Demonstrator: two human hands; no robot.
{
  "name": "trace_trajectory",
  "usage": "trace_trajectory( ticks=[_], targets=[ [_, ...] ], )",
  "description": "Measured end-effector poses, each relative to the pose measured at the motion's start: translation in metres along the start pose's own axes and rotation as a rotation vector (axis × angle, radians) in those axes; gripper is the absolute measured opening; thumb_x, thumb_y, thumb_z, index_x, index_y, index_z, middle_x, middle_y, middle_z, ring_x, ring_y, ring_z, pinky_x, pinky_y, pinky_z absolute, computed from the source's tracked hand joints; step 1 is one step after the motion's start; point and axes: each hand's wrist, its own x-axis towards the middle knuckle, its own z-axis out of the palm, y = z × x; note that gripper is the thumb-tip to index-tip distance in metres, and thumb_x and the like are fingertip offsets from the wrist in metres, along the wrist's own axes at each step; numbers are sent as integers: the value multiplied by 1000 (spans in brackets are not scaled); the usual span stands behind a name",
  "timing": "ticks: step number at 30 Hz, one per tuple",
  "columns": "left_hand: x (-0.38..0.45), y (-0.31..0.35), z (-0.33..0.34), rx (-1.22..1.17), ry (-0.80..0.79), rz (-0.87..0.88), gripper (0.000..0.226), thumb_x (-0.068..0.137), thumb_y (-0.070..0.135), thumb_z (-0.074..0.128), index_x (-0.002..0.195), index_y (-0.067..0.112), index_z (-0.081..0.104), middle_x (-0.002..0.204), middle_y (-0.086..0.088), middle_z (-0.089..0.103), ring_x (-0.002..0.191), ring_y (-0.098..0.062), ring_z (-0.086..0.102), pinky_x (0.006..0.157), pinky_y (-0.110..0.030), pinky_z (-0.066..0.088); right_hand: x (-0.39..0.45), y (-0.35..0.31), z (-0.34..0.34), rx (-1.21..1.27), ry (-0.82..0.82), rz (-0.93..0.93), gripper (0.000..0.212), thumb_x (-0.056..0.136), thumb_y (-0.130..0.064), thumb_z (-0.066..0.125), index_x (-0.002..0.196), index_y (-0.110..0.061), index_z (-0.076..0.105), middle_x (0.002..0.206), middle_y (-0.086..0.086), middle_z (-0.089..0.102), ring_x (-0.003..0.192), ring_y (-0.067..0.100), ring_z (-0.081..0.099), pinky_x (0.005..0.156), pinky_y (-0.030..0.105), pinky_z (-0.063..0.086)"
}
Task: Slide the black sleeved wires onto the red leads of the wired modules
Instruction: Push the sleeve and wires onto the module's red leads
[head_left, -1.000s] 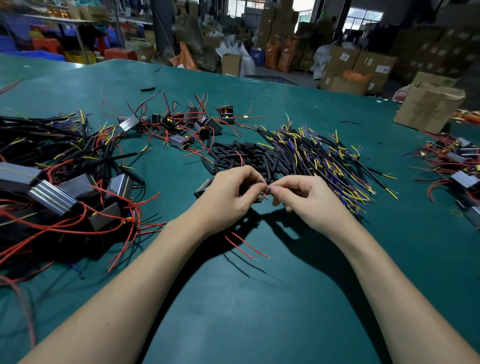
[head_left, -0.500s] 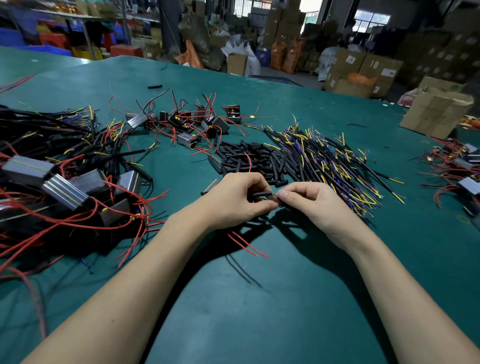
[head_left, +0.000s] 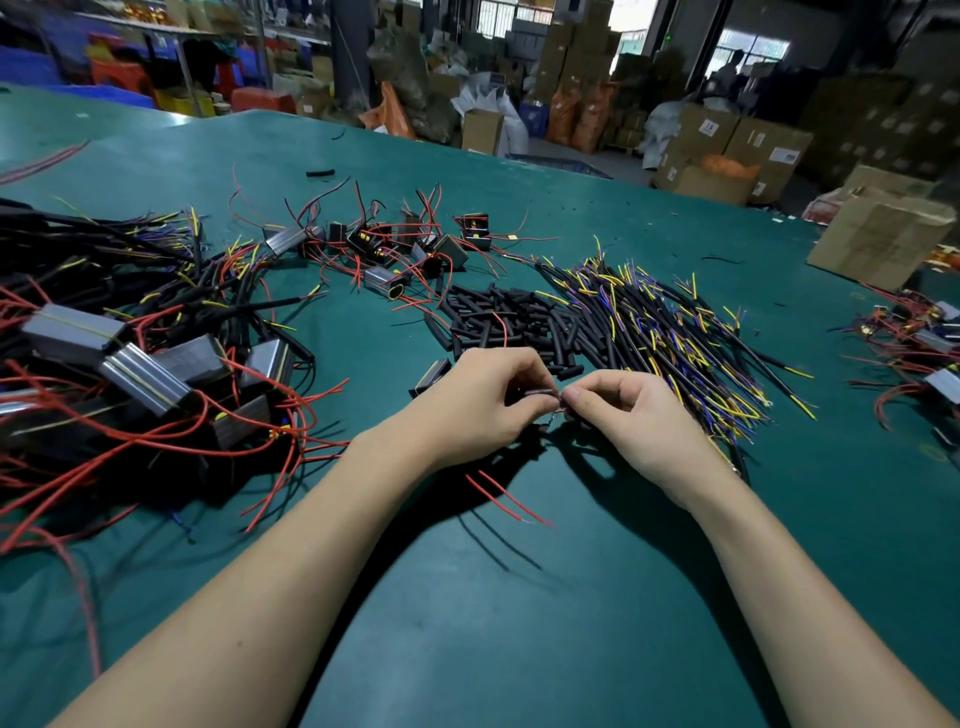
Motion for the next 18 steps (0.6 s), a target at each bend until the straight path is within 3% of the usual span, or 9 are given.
trace_trajectory(
  ticks=[3, 8, 15, 18],
  targets=[
    [0, 0, 2, 11, 43, 11, 7, 88, 16, 65, 89, 10, 68, 74, 12, 60, 66, 4, 52, 62, -5, 34, 1, 1, 2, 0, 41, -50, 17, 91, -8, 62, 77, -15, 68, 67, -6, 66, 61, 0, 55, 62, 13, 43],
    [1, -1, 6, 34, 109, -25, 6, 87, 14, 62, 82, 14, 66, 64, 18, 55, 60, 10, 50, 57, -5, 34, 0, 2, 10, -97, 152, -184, 17, 88, -6, 64, 76, -18, 65, 67, 0, 67, 57, 9, 60, 60, 17, 47],
    [1, 1, 7, 6, 121, -94, 12, 90, 19, 59, 78, 21, 61, 59, 15, 54, 55, -1, 46, 54, -10, 35, -4, 0, 10, -271, 185, -374, 7, 85, -4, 67, 82, -10, 66, 67, 0, 66, 58, 13, 60, 60, 15, 46],
    [2, 1, 7, -33, 122, -117, 13, 91, 19, 58, 80, 14, 64, 59, 13, 52, 53, 1, 44, 54, -10, 34, -5, -1, 12, -305, 190, -416, 5, 84, -2, 68, 84, -6, 65, 69, 0, 65, 57, 13, 60, 58, 15, 46]
  ],
)
